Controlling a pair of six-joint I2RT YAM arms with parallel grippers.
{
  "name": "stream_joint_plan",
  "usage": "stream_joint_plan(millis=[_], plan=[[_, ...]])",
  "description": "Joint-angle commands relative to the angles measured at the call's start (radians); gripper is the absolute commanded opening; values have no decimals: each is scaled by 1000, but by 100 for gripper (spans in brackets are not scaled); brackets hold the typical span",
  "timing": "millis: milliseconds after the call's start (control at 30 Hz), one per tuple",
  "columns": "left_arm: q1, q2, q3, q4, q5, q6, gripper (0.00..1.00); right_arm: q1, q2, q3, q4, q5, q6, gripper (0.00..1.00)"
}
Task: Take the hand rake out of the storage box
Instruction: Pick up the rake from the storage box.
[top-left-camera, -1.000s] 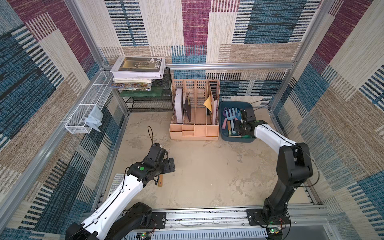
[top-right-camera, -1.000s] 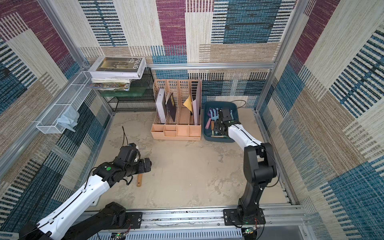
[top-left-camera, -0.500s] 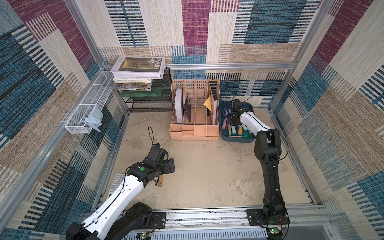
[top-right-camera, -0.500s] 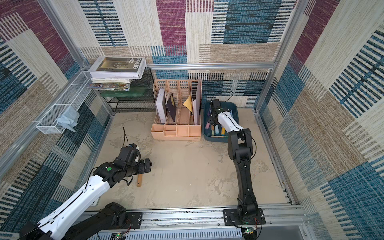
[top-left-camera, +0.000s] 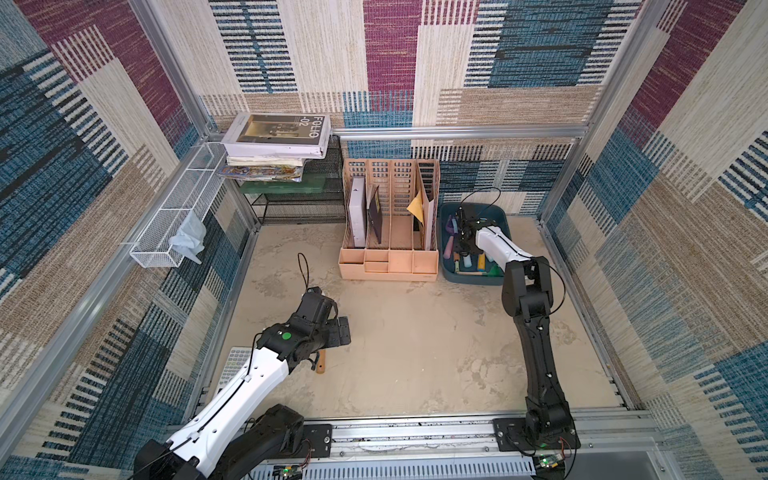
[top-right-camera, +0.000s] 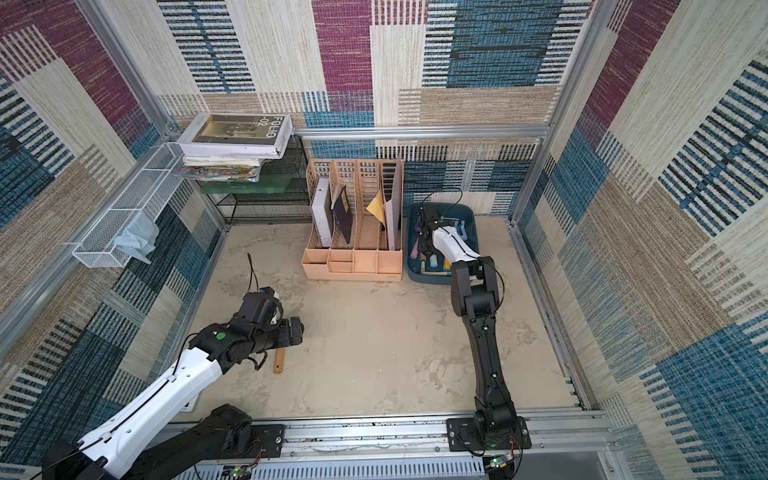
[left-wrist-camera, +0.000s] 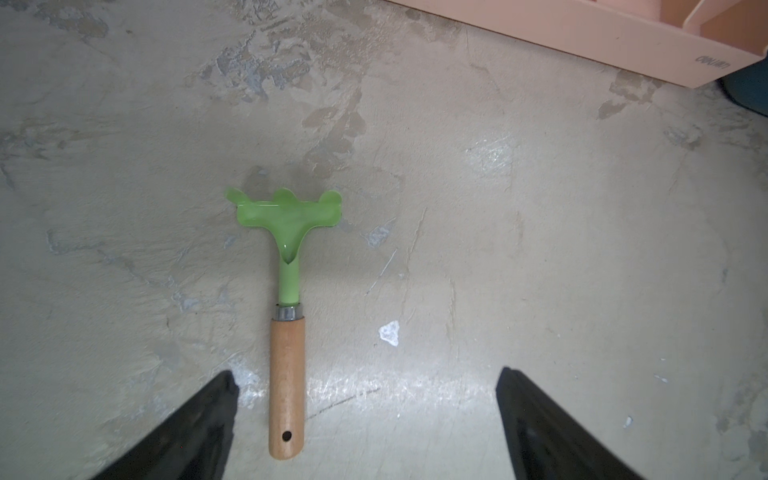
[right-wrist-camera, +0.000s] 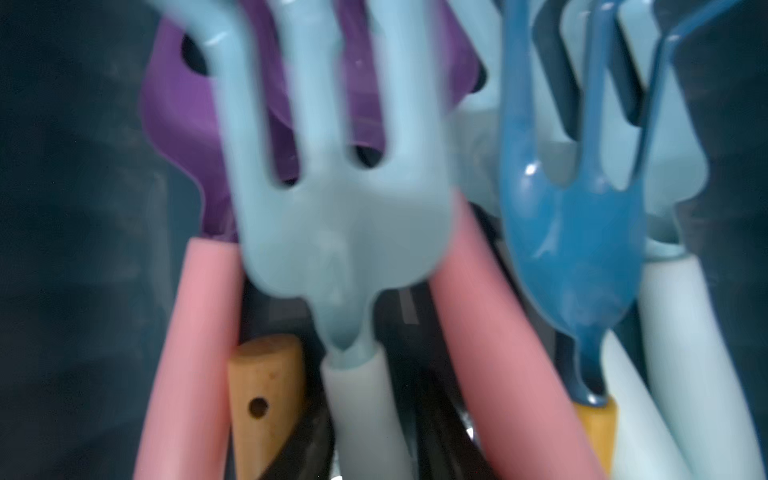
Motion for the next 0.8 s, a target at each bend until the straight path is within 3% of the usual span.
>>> stream_joint_plan(millis=[0,233,400,500,633,767], plan=[[1,2,9,8,-15,6,99,2,-20,1,-45,-5,5,22],[0,-5,9,5,-26,3,99,35,-229,-74,-46,26,-3,12],[0,-26,3,5,-36,0,99,85,-451,-288,-4,8,42,5],[2,-36,1,-1,-51,-5,99,181,-653,-550,119,-21,95,3],[1,-55,-2,-5,-63,-12,99,385,-893,-882,289,1,211,0],[1,-79,-12,2,-67,-17,99,599,-974,-1063,398,33,352,0]])
